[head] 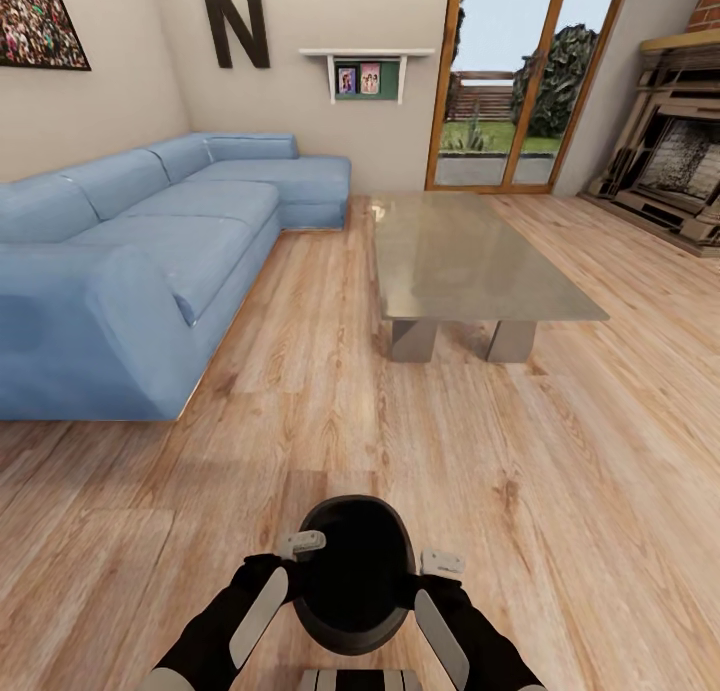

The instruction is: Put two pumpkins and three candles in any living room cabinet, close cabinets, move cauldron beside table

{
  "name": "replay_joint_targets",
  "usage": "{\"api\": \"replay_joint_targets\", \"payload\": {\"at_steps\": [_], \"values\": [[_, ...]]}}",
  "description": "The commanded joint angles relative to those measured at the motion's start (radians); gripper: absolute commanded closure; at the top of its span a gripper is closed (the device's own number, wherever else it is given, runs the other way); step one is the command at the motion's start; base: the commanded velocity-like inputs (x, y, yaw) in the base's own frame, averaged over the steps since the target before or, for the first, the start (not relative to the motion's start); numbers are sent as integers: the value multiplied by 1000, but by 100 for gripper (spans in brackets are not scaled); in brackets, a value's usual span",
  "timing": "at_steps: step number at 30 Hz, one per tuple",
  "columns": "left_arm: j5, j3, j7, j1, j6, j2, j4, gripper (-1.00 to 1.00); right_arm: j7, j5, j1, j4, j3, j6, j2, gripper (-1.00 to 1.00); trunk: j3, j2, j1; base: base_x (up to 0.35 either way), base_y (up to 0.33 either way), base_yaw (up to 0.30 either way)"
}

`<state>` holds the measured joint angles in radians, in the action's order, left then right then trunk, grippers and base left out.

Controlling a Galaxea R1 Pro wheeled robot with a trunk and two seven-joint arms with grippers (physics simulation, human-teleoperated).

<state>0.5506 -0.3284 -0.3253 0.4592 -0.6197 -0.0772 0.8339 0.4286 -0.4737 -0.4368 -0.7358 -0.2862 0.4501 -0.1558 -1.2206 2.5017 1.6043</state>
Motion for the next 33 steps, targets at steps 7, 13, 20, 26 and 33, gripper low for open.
{"api": "replay_joint_targets", "payload": {"at_steps": [7,13,20,26,33], "values": [[6,-1,-11,1,0,0,16,100,-94,-11,0,22,0,5,2,100,-1,0,0,0,0,0],[6,-1,-11,1,0,0,16,100,-100,-11,0,23,1,5,2,100,-1,0,0,0,0,0],[6,-1,-11,1,0,-1,16,100,-94,-11,0,23,1,5,2,100,-1,0,0,0,0,0],[6,-1,-11,1,0,-1,16,100,-91,-11,0,23,5,5,2,100,-1,0,0,0,0,0],[6,-1,-11,1,1,-1,16,100,-59,-13,0,24,9,5,2,100,-1,0,0,0,0,0]]}}
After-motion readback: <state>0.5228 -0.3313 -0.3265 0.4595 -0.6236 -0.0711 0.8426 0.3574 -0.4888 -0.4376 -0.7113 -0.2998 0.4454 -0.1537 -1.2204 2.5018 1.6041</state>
